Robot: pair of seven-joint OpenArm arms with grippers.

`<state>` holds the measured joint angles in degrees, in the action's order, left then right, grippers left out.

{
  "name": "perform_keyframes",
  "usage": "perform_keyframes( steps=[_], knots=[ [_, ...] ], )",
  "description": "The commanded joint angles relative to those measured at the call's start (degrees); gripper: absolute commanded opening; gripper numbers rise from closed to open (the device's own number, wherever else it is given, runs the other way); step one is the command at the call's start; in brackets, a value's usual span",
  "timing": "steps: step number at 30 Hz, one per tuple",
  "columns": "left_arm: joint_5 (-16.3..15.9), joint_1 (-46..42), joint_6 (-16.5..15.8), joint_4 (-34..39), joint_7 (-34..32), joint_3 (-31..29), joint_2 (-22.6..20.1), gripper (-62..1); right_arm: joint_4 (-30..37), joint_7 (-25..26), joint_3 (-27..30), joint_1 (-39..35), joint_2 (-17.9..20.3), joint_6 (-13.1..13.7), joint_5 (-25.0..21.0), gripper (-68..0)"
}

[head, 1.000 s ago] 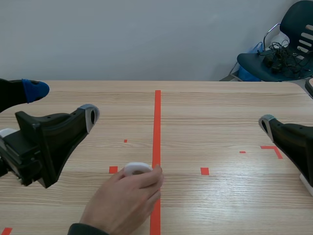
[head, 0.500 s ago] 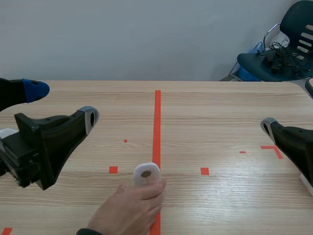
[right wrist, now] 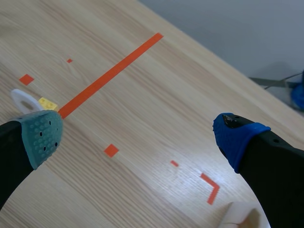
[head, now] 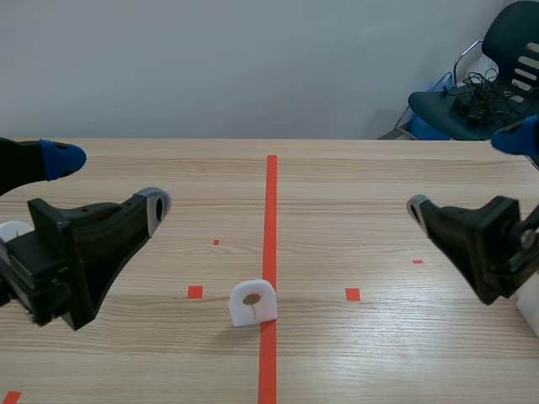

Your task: Do the leaf sorting experiment

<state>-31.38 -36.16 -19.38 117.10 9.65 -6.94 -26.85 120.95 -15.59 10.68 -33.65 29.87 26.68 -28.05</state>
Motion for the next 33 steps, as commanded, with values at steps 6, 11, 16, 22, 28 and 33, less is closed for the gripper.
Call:
perform_keyframes(
  steps=[6,11,16,22,28,33],
  knots=[
    [-0.55,0.48,-0.13,0.07,-0.81,-0.26,-0.02,1.4,-9.84,0.66,-10.67,7.91,0.11,-0.31,2.34,0.4],
    [-0.52,0.48,-0.09,0.07,-0.85,-0.26,-0.02,1.4,-16.33,3.34,-20.52,15.08,0.09,-0.24,3.32,0.4],
    [-0.50,0.48,-0.09,-0.02,-0.87,-0.26,-0.02,1.4,-23.65,8.74,-31.23,22.49,-0.22,-0.24,10.14,0.4],
    [-0.50,0.48,-0.09,-0.02,-0.87,-0.26,-0.02,1.4,-32.72,11.32,-39.63,30.21,-5.42,-0.24,13.16,-1.1],
    [-0.50,0.48,-0.09,-0.02,-0.83,-0.26,-0.02,1.4,-42.80,11.28,-45.44,35.78,-11.21,-0.02,14.82,-2.7],
    [-0.52,0.48,-0.09,-0.02,-0.83,-0.26,-0.02,1.4,-44.83,11.54,-48.26,36.68,-12.31,-0.02,16.04,-17.4]
  ],
)
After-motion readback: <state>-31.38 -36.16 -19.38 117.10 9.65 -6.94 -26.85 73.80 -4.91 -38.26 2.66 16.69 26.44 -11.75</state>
